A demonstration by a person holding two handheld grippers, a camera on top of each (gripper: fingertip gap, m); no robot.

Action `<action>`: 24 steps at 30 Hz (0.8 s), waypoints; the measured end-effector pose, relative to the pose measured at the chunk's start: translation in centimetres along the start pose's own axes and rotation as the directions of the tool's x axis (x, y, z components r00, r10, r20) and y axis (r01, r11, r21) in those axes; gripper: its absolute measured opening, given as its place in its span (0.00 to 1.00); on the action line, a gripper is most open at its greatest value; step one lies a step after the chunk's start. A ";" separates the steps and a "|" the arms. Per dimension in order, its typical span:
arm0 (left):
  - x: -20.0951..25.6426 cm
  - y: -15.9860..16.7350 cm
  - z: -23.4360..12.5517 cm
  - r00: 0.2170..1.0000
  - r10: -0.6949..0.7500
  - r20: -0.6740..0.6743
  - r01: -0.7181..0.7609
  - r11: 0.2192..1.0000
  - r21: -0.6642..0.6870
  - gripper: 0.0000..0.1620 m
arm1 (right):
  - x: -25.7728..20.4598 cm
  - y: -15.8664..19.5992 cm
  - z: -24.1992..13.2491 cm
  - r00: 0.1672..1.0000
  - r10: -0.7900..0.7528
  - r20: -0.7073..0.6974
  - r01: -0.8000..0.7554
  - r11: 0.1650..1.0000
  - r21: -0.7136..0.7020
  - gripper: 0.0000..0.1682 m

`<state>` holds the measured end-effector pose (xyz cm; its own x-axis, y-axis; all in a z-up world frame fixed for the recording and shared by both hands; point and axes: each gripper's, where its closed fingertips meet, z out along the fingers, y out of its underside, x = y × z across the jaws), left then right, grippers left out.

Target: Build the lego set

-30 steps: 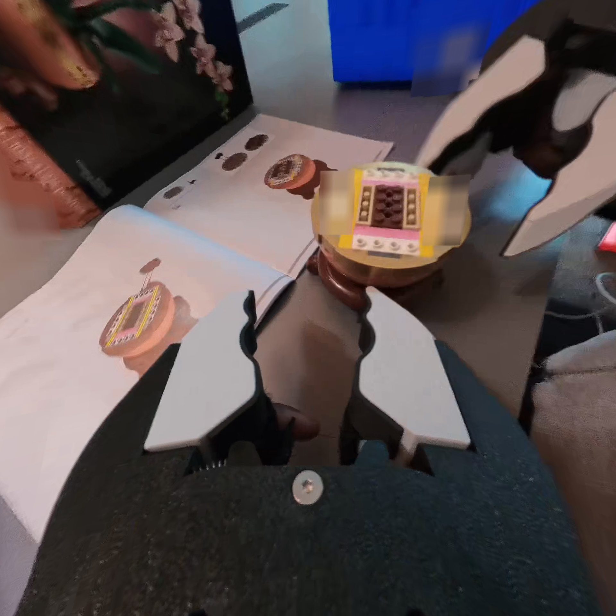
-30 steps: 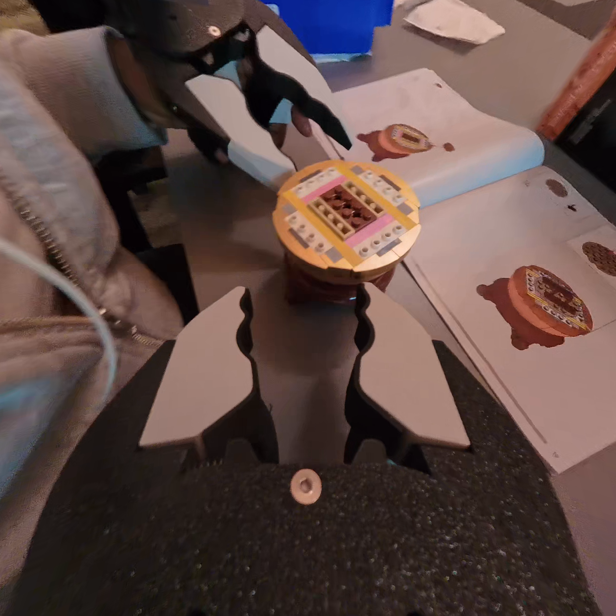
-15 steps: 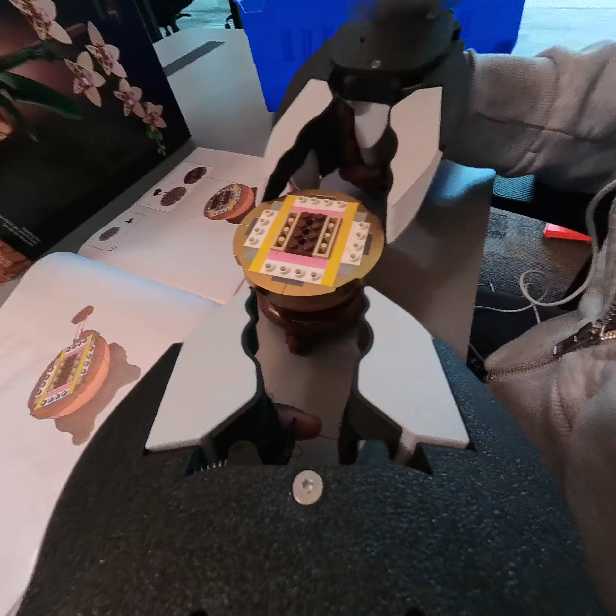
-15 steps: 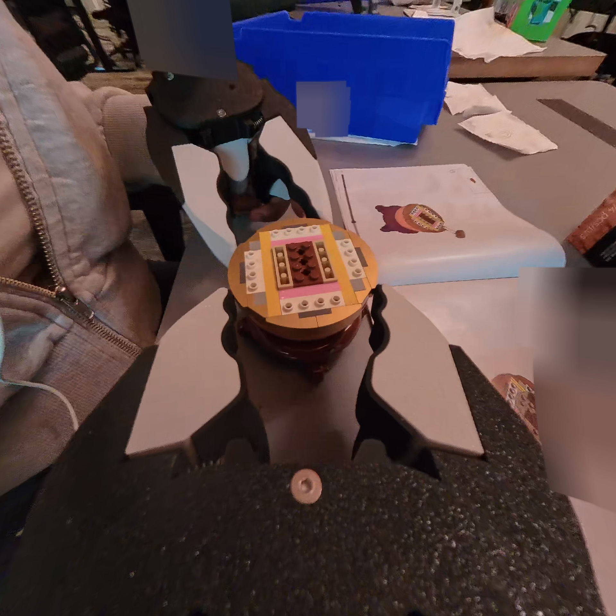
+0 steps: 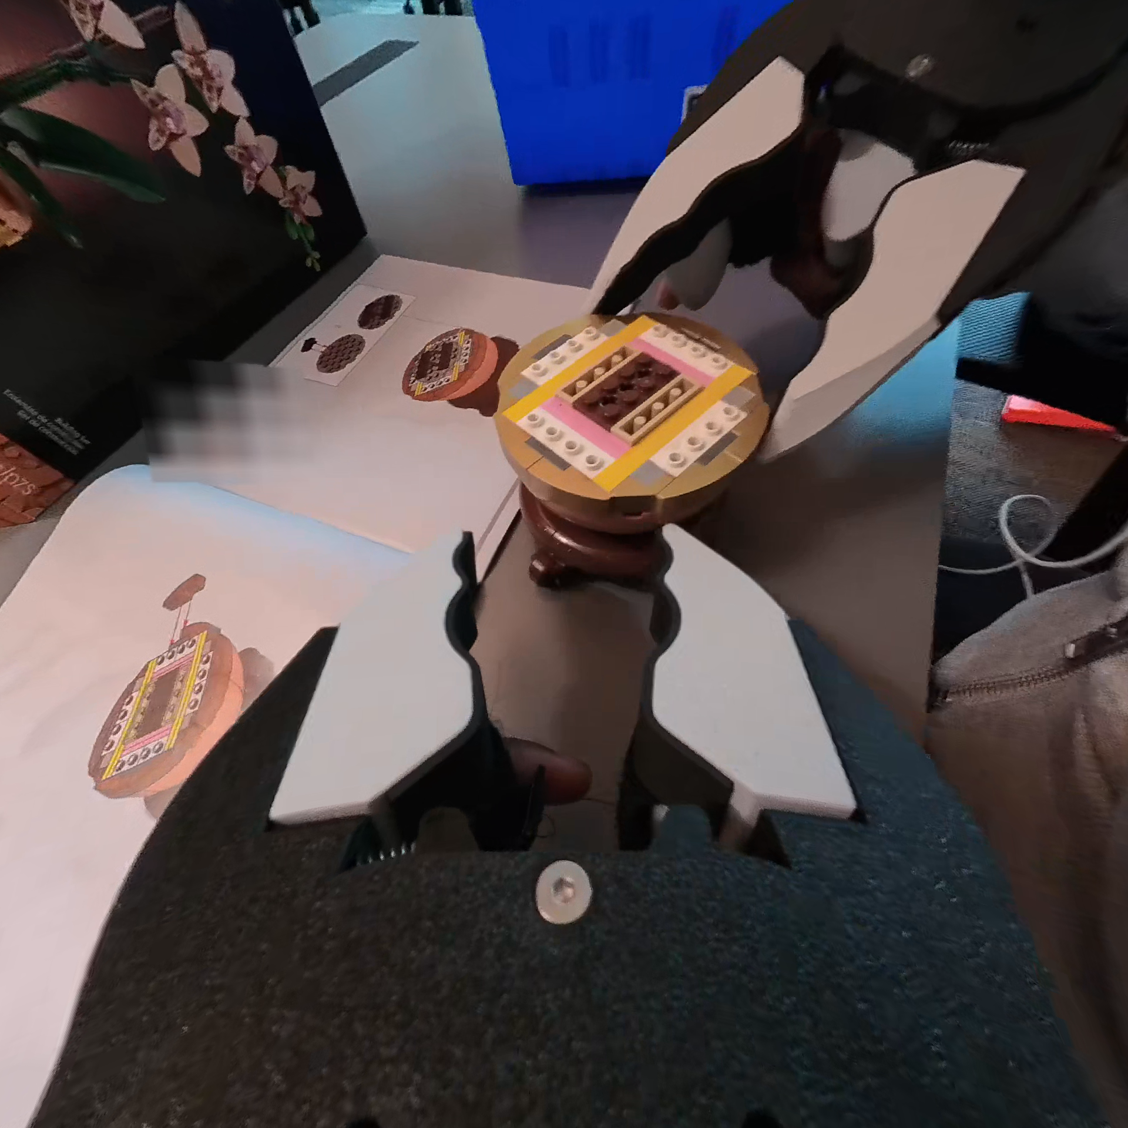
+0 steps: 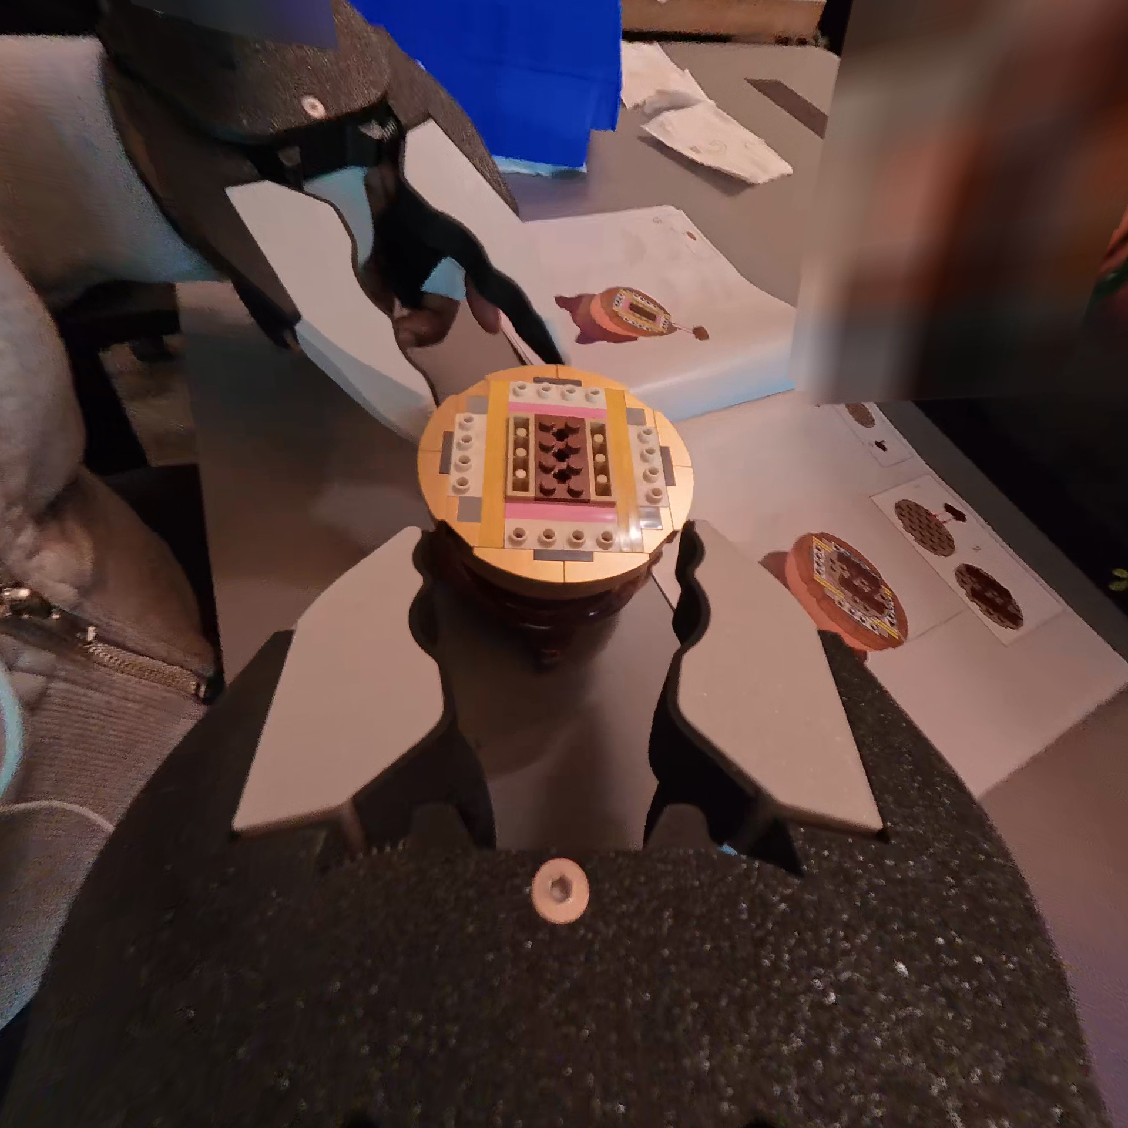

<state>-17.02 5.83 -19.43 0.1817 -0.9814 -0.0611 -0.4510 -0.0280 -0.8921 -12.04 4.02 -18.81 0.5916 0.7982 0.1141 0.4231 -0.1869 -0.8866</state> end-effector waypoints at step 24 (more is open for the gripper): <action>-4.2 -1.0 -2.7 1.000 -0.015 -0.007 0.015 0.999 0.049 0.31 | 7.1 -0.1 -4.6 0.969 0.223 -0.102 -0.204 0.964 0.171 0.22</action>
<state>-19.68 9.48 -17.08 0.1823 -0.9822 -0.0446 -0.4050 -0.0336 -0.9137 -4.70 7.03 -15.84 0.7379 0.6736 -0.0415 0.1702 -0.2452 -0.9544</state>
